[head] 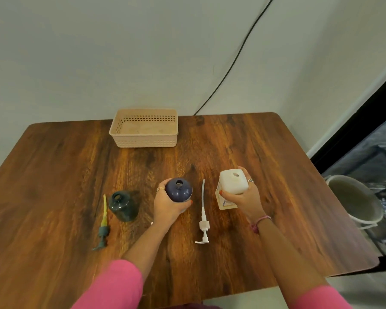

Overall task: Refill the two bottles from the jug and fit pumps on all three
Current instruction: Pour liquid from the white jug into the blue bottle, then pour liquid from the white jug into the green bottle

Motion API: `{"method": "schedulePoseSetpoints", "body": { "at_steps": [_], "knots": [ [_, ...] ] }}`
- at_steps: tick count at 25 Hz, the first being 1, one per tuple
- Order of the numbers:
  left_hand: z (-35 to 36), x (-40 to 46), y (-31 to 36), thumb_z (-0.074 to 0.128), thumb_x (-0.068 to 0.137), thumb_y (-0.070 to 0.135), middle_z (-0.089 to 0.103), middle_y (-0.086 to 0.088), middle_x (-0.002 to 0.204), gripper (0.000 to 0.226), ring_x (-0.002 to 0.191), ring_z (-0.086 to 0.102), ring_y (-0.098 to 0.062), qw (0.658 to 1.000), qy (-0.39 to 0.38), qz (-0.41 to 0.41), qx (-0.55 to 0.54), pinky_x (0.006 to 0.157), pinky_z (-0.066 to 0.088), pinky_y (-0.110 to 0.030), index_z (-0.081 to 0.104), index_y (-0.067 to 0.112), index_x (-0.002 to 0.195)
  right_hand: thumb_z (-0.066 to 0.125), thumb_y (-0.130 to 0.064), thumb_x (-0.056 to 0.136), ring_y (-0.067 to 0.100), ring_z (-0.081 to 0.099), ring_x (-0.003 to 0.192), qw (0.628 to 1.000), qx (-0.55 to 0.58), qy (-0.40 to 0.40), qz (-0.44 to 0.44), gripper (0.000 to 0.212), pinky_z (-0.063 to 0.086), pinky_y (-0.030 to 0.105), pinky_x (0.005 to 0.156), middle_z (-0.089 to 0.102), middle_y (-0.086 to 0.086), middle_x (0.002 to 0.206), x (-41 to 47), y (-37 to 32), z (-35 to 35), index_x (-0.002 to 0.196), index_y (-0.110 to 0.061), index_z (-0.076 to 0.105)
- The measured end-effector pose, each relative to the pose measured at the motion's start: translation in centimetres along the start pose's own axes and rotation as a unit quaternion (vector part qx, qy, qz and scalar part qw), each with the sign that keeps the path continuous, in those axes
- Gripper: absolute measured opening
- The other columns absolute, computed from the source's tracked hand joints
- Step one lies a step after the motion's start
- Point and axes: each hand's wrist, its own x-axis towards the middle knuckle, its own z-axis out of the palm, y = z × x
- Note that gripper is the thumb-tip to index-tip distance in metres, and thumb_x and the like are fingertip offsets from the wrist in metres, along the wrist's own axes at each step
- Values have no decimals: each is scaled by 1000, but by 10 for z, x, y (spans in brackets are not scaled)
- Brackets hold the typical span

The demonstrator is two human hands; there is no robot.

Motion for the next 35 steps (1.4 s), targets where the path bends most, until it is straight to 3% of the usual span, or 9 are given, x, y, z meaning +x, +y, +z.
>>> {"method": "schedulePoseSetpoints", "body": {
  "at_steps": [10, 17, 21, 25, 29, 32, 35],
  "knots": [
    [5, -7, -19, 90, 58, 19, 52, 1, 122, 85, 113, 53, -17, 1000, 10, 14, -4, 90, 49, -26, 39, 24, 126, 82, -14, 69, 10, 55, 109, 999, 27, -7, 25, 81, 52, 12, 68, 55, -6, 118, -6, 24, 2, 135, -26, 37],
    [-8, -8, -20, 88, 60, 32, 37, -2, 148, 116, 136, 37, -21, 996, -26, -22, 78, 108, 35, -35, 16, 16, 149, 86, -20, 65, 15, 53, 115, 999, 9, -31, 23, 91, 54, 23, 83, 53, 0, 126, -4, 27, -4, 139, -24, 33],
    [-42, -21, -13, 84, 66, 35, 38, 2, 143, 112, 134, 33, -16, 979, -2, 64, 191, 108, 35, -35, 13, 20, 150, 86, -16, 63, 12, 52, 114, 999, 3, -24, 25, 96, 52, 20, 85, 51, 0, 128, -4, 25, -3, 141, -22, 30],
    [-89, -24, -8, 81, 71, 28, 42, 1, 133, 92, 123, 37, -12, 972, 73, 135, 179, 102, 38, -30, 27, 21, 146, 86, -16, 64, 19, 51, 117, 999, -1, -26, 29, 94, 51, 36, 93, 51, 3, 130, -5, 25, -2, 140, -19, 31],
    [-122, -2, -23, 82, 70, 35, 33, -4, 145, 92, 134, 31, -21, 975, 107, 70, 180, 108, 34, -37, 29, 21, 144, 84, -13, 66, 17, 53, 111, 999, -19, -14, 24, 87, 51, 21, 81, 52, 0, 123, -6, 22, -1, 137, -21, 34],
    [-133, 7, -40, 83, 67, 37, 32, -5, 149, 100, 137, 30, -23, 978, 56, 23, 198, 111, 33, -40, 26, 16, 146, 83, -11, 67, 17, 52, 111, 999, -24, -7, 22, 85, 50, 21, 81, 52, 0, 122, -7, 22, 2, 136, -21, 34],
    [-135, 8, -54, 85, 66, 34, 34, -6, 149, 101, 136, 33, -23, 982, 33, 2, 188, 112, 31, -38, 27, 12, 146, 83, -13, 67, 15, 52, 111, 999, -20, 5, 28, 84, 52, 29, 85, 52, -1, 122, -9, 20, 5, 136, -21, 36]
  ]
}}
